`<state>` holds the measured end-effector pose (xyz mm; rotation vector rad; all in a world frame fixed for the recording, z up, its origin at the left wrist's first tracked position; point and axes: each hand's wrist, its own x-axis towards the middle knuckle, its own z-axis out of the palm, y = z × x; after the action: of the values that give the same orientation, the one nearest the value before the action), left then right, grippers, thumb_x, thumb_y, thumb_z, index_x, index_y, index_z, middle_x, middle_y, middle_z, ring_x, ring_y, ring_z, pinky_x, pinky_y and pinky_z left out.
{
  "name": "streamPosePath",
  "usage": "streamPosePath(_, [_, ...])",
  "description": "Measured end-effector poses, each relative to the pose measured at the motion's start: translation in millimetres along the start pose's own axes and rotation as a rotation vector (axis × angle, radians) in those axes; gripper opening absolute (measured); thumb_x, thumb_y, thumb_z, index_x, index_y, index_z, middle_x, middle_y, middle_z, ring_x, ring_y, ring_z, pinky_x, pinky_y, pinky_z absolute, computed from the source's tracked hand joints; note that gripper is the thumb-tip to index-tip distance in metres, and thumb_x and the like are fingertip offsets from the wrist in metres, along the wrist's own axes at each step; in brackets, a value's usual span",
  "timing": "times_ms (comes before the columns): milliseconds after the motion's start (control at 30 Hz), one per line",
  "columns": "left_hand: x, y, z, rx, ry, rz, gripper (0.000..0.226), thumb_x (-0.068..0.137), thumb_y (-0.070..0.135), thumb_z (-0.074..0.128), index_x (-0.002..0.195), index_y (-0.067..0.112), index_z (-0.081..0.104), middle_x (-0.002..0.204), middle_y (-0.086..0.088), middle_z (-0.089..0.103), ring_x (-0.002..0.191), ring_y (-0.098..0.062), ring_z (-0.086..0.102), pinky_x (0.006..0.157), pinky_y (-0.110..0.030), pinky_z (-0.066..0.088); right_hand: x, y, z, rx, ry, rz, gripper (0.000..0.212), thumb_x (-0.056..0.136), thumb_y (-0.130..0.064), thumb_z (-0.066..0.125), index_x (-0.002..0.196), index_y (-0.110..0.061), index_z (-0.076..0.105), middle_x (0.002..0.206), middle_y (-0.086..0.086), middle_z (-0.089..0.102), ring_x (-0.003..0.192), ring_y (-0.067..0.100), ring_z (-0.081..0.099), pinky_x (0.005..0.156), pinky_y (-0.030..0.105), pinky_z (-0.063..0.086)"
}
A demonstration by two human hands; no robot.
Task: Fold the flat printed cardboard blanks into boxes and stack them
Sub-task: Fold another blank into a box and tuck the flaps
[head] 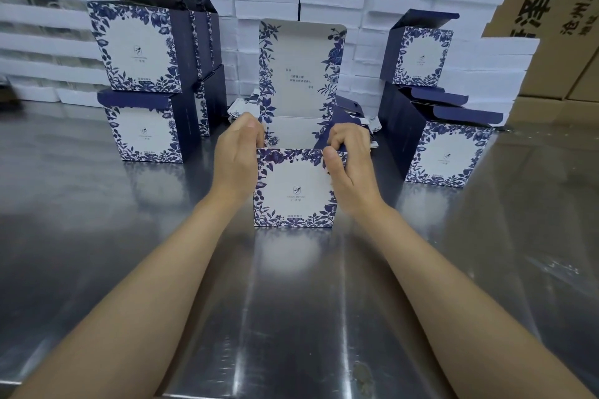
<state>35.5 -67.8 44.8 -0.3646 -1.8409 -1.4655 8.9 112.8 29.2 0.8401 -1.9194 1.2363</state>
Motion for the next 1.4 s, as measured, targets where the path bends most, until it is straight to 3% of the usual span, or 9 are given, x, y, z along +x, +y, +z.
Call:
streamPosePath(233, [0.7,5.1,-1.3,-0.020,0.011,-0.005,0.031,0.090,0.018,0.033,0.060,0.020,0.032,0.063,0.002,0.035,0.064,-0.013,0.032,0.064,-0.036,0.026,-1.2,-1.9,0.3,0.029,-0.011,0.022,0.025,0.094,-0.039,0.038,0.082,-0.018,0.042,0.093,-0.002,0.048,0.102,0.014,0.039,0.088,0.016,0.030])
streamPosePath(367, [-0.8,10.4,-1.1,-0.113,0.035,-0.050,0.042,0.096,0.026,0.033,0.056,0.014,0.041,0.059,0.001,0.040,0.059,-0.007,0.037,0.063,-0.023,0.031,6.5,-13.0,1.8,0.193,-0.016,0.173,0.023,0.092,-0.026,0.038,0.071,-0.027,0.046,0.084,-0.014,0.049,0.089,0.010,0.042,0.082,0.024,0.035])
streamPosePath(500, [3.0,16.8,-7.1,-0.237,-0.003,-0.114,0.016,0.094,0.005,0.048,0.085,0.014,0.058,0.054,0.006,0.048,0.054,-0.004,0.043,0.062,-0.012,0.038,16.4,-24.2,-6.3,0.612,0.122,0.337,0.041,0.095,-0.028,0.038,0.061,-0.017,0.057,0.069,0.001,0.057,0.066,0.010,0.052,0.065,0.015,0.043])
streamPosePath(567, [3.0,17.7,-9.0,-0.285,-0.043,-0.128,0.019,0.091,-0.001,0.053,0.098,0.015,0.061,0.053,0.008,0.054,0.056,-0.005,0.049,0.067,-0.012,0.043,18.0,-23.0,-11.9,0.614,0.134,0.325,0.024,0.091,-0.022,0.050,0.070,-0.016,0.059,0.062,-0.001,0.060,0.061,0.011,0.055,0.066,0.017,0.045])
streamPosePath(633, [0.1,18.5,-7.3,-0.331,-0.053,-0.152,0.021,0.088,0.001,0.058,0.103,0.014,0.062,0.061,0.008,0.060,0.063,-0.005,0.055,0.071,-0.013,0.045,16.5,-21.5,-13.7,0.645,0.133,0.377,0.009,0.081,-0.010,0.062,0.089,-0.013,0.058,0.063,-0.004,0.062,0.063,0.010,0.057,0.069,0.018,0.047])
streamPosePath(767, [-1.4,19.0,-0.4,-0.456,0.061,-0.349,0.056,0.071,0.012,0.060,0.126,0.021,0.050,0.099,0.004,0.051,0.077,-0.005,0.055,0.071,-0.017,0.048,16.1,-23.5,-10.8,0.718,0.204,0.543,0.051,0.069,-0.007,0.063,0.118,-0.015,0.054,0.097,-0.001,0.056,0.081,0.007,0.057,0.076,0.021,0.048])
streamPosePath(900, [-3.6,18.3,8.6,-0.508,0.065,-0.476,0.056,0.078,0.016,0.053,0.133,0.024,0.045,0.129,0.005,0.052,0.107,-0.006,0.058,0.082,-0.018,0.048,15.6,-29.1,-7.4,0.714,0.136,0.655,0.044,0.084,-0.004,0.054,0.125,-0.023,0.054,0.115,-0.006,0.057,0.080,-0.014,0.062,0.065,0.008,0.048])
streamPosePath(1133, [-1.1,26.6,1.7,-0.439,0.038,-0.539,0.028,0.067,0.020,0.054,0.094,0.019,0.062,0.089,-0.002,0.059,0.076,-0.015,0.055,0.067,-0.026,0.042,23.5,-40.7,-10.9,0.781,0.186,0.828,0.028,0.091,0.002,0.046,0.106,-0.017,0.061,0.085,-0.007,0.062,0.056,-0.001,0.061,0.051,0.010,0.047])
streamPosePath(1400, [-0.6,25.7,1.4,-0.376,0.108,-0.535,0.019,0.090,0.008,0.054,0.097,0.018,0.068,0.072,0.004,0.062,0.060,-0.008,0.056,0.054,-0.016,0.045,21.9,-43.4,-13.4,0.750,0.222,0.834,0.019,0.090,-0.003,0.056,0.089,-0.019,0.066,0.062,-0.010,0.064,0.055,0.005,0.059,0.052,0.015,0.048])
